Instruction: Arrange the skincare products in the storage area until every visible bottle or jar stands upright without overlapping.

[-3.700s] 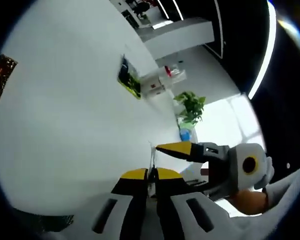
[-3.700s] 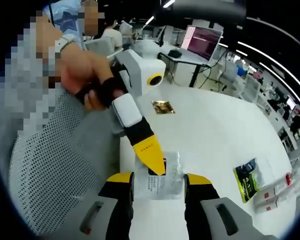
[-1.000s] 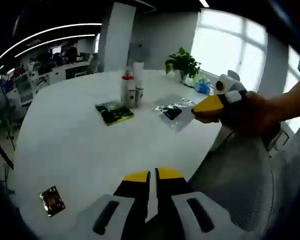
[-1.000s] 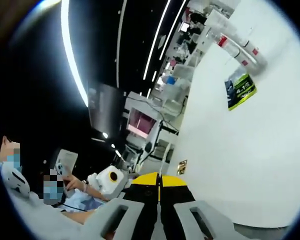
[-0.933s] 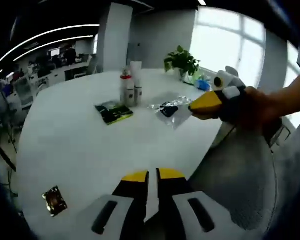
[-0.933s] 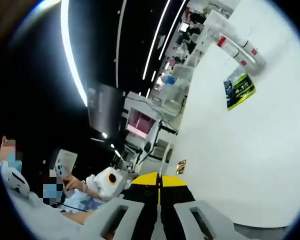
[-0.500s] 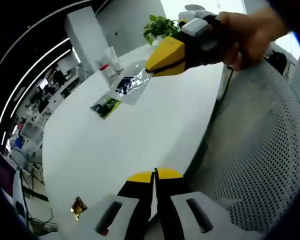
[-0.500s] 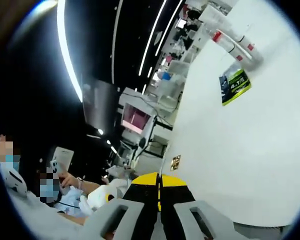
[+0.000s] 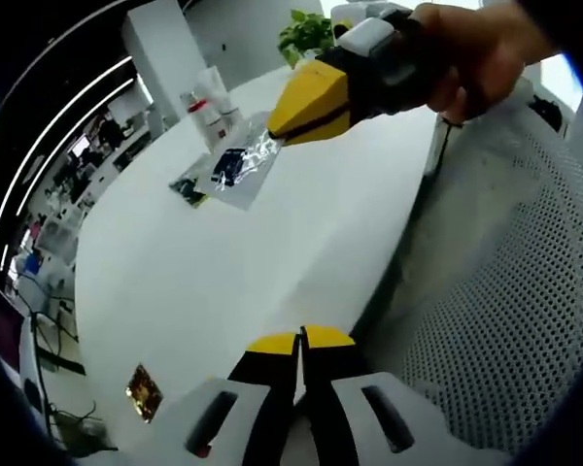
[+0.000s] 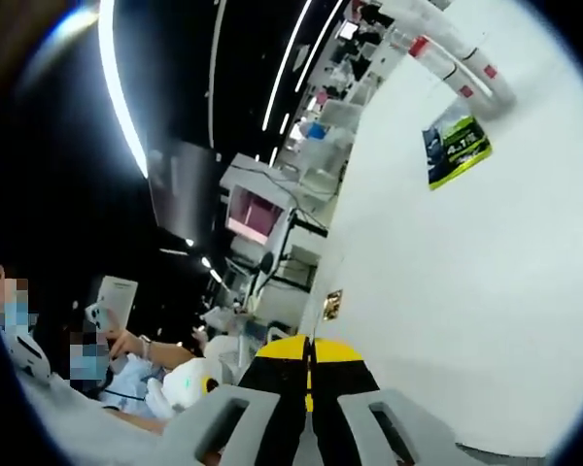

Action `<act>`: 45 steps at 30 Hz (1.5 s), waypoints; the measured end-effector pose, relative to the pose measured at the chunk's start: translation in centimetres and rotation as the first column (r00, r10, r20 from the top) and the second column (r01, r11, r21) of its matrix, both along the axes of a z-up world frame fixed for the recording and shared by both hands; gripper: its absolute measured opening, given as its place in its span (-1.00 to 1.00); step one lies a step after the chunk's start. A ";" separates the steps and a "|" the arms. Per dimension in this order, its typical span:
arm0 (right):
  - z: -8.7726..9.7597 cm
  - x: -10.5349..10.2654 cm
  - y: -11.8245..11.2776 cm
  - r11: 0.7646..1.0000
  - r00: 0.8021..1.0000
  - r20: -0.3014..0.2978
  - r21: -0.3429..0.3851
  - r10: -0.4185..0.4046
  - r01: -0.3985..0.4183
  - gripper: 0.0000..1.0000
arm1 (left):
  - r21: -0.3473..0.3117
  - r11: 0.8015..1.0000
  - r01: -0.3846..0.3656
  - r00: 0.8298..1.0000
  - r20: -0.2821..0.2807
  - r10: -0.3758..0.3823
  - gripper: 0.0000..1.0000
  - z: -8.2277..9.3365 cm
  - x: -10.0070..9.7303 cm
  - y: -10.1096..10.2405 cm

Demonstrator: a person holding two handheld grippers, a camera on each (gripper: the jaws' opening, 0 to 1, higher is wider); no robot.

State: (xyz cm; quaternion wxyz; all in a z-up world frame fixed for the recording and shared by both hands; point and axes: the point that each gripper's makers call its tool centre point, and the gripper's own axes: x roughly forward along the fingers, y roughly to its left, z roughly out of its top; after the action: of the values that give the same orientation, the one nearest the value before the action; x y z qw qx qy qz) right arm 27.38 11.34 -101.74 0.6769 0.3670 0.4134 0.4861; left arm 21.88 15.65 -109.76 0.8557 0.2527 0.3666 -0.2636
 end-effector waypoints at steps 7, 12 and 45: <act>1.6 3.3 2.4 0.999 0.999 0.040 -0.011 0.033 -0.032 -1.00 | 0.007 1.000 -0.013 1.000 -0.016 0.013 -0.99 -0.4 0.0 0.2; 2.6 6.2 3.9 0.999 0.998 0.056 -0.003 0.032 -0.032 -1.00 | 0.012 1.000 -0.016 1.000 -0.022 0.016 -0.99 -0.5 -0.1 0.3; 5.1 17.4 12.9 0.965 0.968 0.180 -0.229 0.174 -0.131 -1.00 | 0.008 1.000 -0.020 0.999 -0.028 0.020 -0.99 -0.6 -0.2 0.4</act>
State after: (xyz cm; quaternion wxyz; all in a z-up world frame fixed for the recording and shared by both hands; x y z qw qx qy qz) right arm 44.78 24.23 -96.66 0.7108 0.2082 0.4211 0.5236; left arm 21.68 16.05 -110.37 0.8522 0.2487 0.3820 -0.2569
